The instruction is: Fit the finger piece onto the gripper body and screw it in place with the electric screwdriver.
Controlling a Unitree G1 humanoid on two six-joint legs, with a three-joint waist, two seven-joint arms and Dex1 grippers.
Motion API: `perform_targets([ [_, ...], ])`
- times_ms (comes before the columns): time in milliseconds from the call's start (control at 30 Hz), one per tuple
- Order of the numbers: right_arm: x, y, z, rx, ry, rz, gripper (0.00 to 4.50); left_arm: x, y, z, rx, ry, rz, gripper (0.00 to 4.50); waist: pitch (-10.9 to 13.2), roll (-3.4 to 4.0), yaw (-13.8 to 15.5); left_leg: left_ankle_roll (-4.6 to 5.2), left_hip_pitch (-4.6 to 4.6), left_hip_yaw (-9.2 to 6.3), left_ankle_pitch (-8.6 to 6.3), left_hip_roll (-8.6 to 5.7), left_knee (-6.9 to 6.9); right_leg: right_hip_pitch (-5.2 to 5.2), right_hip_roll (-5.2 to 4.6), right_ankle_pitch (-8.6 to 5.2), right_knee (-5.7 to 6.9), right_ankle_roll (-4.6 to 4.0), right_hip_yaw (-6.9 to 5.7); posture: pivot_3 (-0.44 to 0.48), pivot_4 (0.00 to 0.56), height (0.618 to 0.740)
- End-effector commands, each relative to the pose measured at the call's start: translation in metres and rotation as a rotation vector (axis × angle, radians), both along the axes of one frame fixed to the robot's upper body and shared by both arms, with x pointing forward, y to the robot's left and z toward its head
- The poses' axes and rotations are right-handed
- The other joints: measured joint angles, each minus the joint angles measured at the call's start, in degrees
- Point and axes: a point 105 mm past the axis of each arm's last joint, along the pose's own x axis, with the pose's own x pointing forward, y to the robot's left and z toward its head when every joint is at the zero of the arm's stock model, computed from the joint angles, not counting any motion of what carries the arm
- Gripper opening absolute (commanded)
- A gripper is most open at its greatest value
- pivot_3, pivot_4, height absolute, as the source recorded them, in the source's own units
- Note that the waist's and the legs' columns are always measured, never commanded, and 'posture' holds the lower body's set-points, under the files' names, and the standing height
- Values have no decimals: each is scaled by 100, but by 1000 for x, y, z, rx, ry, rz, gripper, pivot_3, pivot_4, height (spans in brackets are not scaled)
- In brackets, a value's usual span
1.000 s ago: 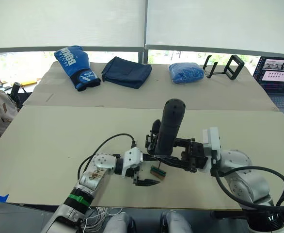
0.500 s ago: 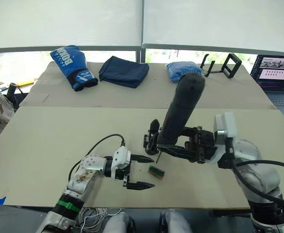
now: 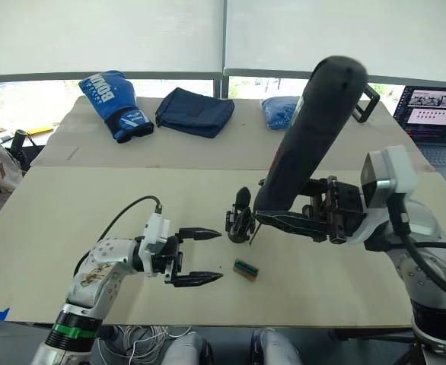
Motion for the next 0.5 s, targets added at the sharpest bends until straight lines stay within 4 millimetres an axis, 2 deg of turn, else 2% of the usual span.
perform_targets([
  [33,-10,-2,22,38,-66,16,1939,7,5,24,-68,-90,81,4431,0,0,-1,0,0,1,0,0,0,0,0,0,0,0,1,0,150,740],
  [133,-11,-4,24,32,-63,18,1939,15,10,27,-82,-89,149,4431,0,0,4,0,0,3,0,-2,1,3,5,1,0,1,-1,0,150,740],
  [200,-11,-5,24,26,-60,20,1939,22,14,21,-66,-75,196,4431,0,0,0,0,0,5,0,-2,0,3,9,0,-2,0,-1,0,150,740],
  [333,-12,-6,21,19,-52,23,1939,38,14,-4,36,-39,287,4431,0,0,4,-5,2,11,3,-2,0,3,17,1,-2,1,0,0,150,740],
  [500,-11,-8,17,9,-45,26,1939,57,0,-35,167,-4,337,4431,1,-2,14,-5,-1,11,3,-4,0,4,19,1,-7,2,0,0,150,740],
])
